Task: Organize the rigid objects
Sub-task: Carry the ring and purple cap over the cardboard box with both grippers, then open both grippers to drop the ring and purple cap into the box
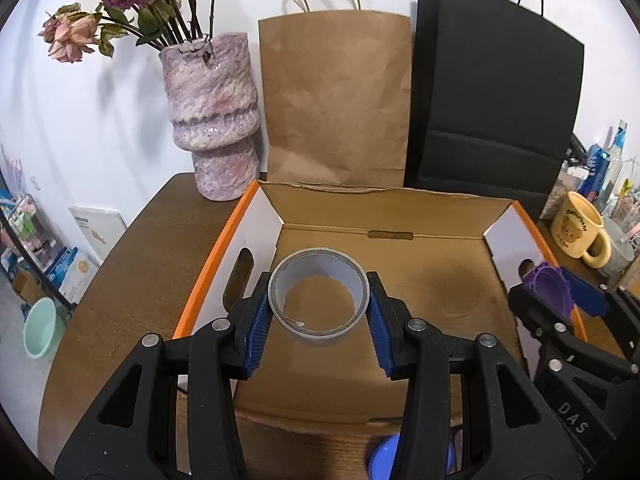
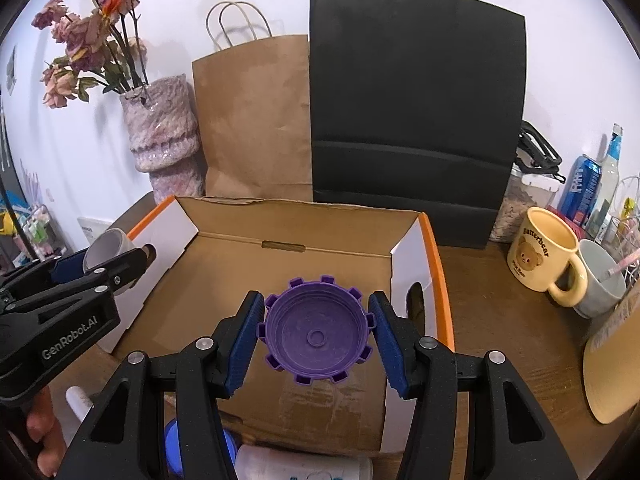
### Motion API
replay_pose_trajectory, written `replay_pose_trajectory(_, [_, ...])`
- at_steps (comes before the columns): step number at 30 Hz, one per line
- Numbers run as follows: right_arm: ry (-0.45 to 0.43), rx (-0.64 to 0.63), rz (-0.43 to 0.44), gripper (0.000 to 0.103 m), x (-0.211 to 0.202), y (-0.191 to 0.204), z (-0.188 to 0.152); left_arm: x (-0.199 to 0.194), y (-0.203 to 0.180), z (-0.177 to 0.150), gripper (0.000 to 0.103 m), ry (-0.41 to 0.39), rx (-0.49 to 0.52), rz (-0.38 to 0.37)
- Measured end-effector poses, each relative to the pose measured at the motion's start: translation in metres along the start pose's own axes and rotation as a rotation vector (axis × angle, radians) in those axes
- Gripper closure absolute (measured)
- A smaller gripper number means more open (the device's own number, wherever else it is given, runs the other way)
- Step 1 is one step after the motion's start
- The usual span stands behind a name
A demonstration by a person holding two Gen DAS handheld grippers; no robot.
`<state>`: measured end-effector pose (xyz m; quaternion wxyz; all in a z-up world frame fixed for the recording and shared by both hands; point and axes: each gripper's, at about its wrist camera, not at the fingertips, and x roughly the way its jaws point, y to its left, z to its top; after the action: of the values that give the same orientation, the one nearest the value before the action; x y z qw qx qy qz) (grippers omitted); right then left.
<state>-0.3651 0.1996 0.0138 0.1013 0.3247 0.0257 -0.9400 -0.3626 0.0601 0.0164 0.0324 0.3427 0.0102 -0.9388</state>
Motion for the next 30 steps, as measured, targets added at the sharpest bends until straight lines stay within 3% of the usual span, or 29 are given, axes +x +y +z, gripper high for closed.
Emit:
replay_pose_trajectory(14, [0.043, -0.041, -0.005, 0.044, 0.017, 0.005, -0.008, 0.019, -0.002, -0.002, 0.062, 0.03, 0.032, 0.027])
replay_pose_trajectory(15, [0.05, -0.04, -0.013, 0.044, 0.018, 0.005, -0.008, 0.02, -0.003, -0.002, 0.06, 0.031, 0.034, 0.031])
replay_pose_trajectory(17, [0.066, -0.038, -0.035, 0.043, 0.02, 0.003, -0.008, 0.02, -0.002, -0.001, 0.044, 0.028, 0.032, 0.041])
replay_pose_trajectory(19, [0.077, -0.022, -0.042, 0.031, 0.021, -0.001, -0.009, 0.018, -0.001, 0.0, 0.017, 0.017, 0.024, 0.046])
replay_pose_trajectory(20, [0.081, -0.016, -0.046, 0.016, 0.021, -0.003, -0.009, 0.016, 0.0, 0.0, 0.011, 0.011, 0.019, 0.046])
replay_pose_trajectory(21, [0.08, -0.012, -0.051, 0.015, 0.021, -0.005, -0.009, 0.015, 0.001, 0.001, 0.001, 0.005, 0.013, 0.047])
replay_pose_trajectory(30, [0.073, 0.023, -0.066, 0.015, 0.019, -0.013, -0.008, 0.008, 0.008, 0.004, 0.0, -0.016, -0.021, 0.05])
